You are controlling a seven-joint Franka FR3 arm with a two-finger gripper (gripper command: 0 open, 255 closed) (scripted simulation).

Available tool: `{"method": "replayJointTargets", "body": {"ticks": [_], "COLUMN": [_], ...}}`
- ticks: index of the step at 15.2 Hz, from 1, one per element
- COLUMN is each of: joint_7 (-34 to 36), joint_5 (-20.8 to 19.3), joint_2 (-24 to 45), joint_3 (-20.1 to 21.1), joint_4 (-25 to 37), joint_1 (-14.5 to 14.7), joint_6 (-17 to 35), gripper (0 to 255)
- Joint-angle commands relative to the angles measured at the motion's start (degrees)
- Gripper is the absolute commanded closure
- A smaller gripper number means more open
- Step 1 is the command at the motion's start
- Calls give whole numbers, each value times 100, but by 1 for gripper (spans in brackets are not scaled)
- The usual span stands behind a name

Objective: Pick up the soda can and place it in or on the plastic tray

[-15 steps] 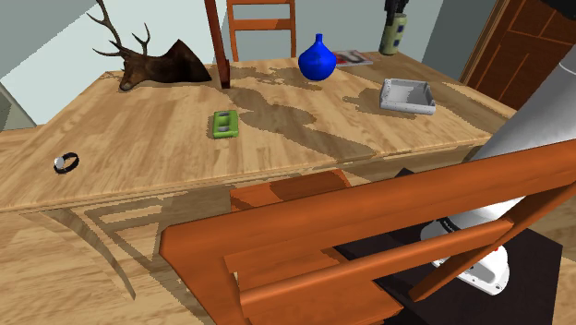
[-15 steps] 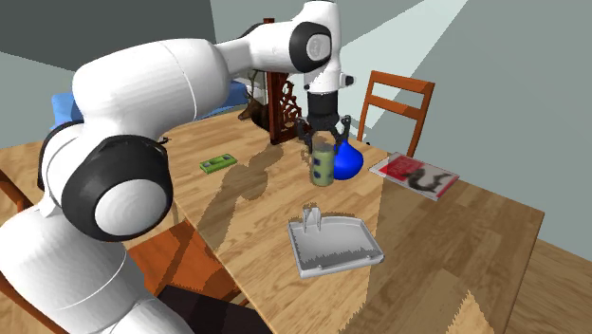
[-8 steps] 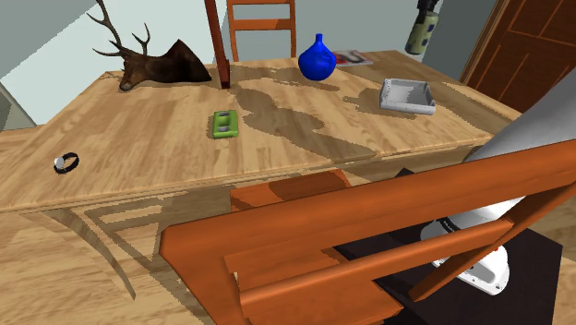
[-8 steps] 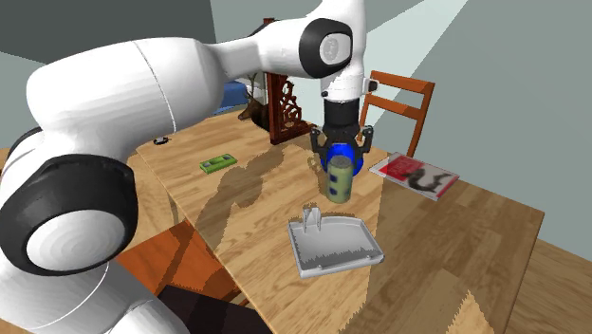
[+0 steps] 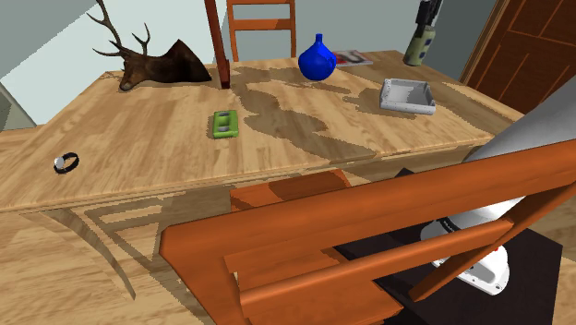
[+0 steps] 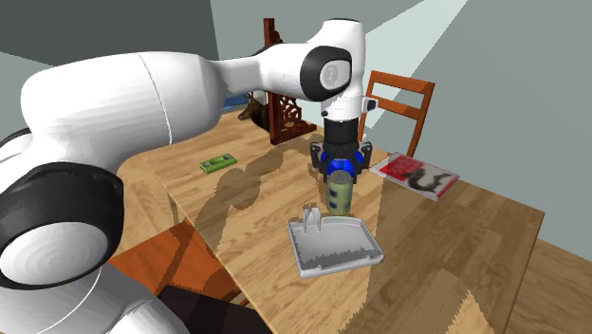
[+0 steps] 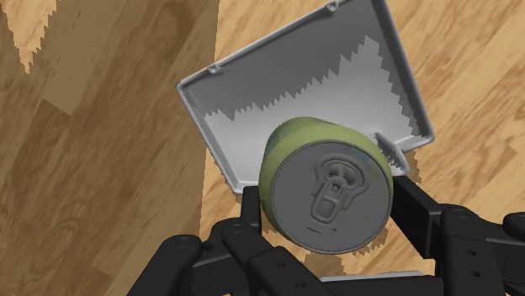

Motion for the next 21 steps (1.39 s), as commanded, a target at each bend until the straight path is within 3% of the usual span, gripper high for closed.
{"method": "replayJointTargets", "body": {"ticks": [1, 11, 19, 20, 21], "joint_7": [31, 109, 109, 110, 110], "joint_5": [-11, -62, -62, -63, -62], "joint_2": [-41, -161, -161, -161, -161], "joint_3": [6, -15, -15, -15, -15], "joint_4": [-203, -1082, -1082, -1083, -1083], "joint_1": [1, -21, -21, -21, -21], "joint_6": [167, 926, 926, 927, 927], "gripper": [255, 255, 255, 0, 0]}}
